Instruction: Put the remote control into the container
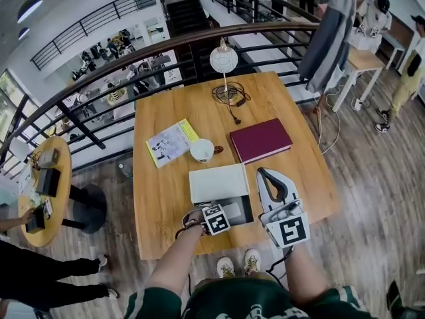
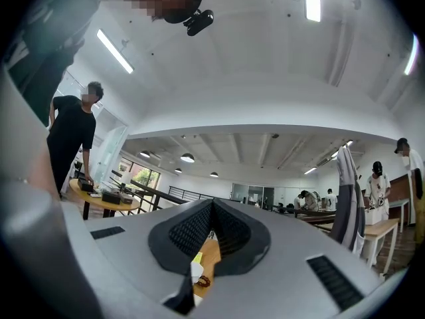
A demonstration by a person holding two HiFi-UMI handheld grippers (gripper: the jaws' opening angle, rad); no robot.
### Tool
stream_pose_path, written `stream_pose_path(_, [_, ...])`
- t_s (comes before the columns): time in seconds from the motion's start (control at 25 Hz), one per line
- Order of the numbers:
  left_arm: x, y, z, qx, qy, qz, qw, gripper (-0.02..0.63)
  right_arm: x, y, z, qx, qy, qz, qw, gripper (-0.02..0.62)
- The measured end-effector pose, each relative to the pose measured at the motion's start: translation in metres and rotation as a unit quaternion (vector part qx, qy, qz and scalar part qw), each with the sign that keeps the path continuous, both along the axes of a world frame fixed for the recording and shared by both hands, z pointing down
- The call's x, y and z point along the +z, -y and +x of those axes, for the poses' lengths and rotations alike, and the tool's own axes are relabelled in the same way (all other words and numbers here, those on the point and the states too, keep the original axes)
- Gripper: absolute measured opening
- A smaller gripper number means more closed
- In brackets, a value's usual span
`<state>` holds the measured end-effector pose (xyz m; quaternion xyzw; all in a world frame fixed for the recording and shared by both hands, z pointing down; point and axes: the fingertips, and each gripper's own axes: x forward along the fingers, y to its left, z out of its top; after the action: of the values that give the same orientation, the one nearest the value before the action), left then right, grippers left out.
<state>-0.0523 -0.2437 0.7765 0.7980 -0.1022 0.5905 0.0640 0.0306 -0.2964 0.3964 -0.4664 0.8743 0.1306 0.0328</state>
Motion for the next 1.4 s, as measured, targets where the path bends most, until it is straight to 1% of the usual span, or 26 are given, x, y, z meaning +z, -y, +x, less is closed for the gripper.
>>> stream_pose_path(0.24, [0.012, -0.005, 0.000, -0.005, 0.006, -0.019, 0.9998, 0.268, 0.004, 0.001, -0.001, -0.007, -0.003, -0.007, 1.000, 0.015])
stream_pose_path(0.56, [0.017, -0.003, 0.008, 0.002, 0.015, -0.024, 0.9996, 0.268, 0.008, 0.001, -0.004, -0.015, -0.011, -0.015, 1.000, 0.015])
stream_pose_path(0.72, [0.025, 0.000, 0.009, 0.003, 0.028, -0.020, 0.9994, 0.268, 0.009, 0.003, -0.003, -0.015, -0.010, -0.017, 1.000, 0.015])
stream_pose_path(0.88, [0.032, 0.000, 0.006, -0.018, 0.033, -0.023, 0.9990, 0.268, 0.010, 0.002, 0.002, -0.012, -0.014, -0.021, 1.000, 0.015])
stream_pose_path(1.0, [0.034, 0.000, 0.006, -0.017, 0.036, -0.018, 0.9990, 0.268, 0.011, 0.000, 0.002, -0.013, -0.015, -0.022, 1.000, 0.015])
stream_pose_path(1.4, [0.033, 0.004, 0.007, -0.018, 0.029, -0.010, 0.9994, 0.268, 0.010, -0.001, 0.001, -0.014, -0.012, -0.022, 1.000, 0.015])
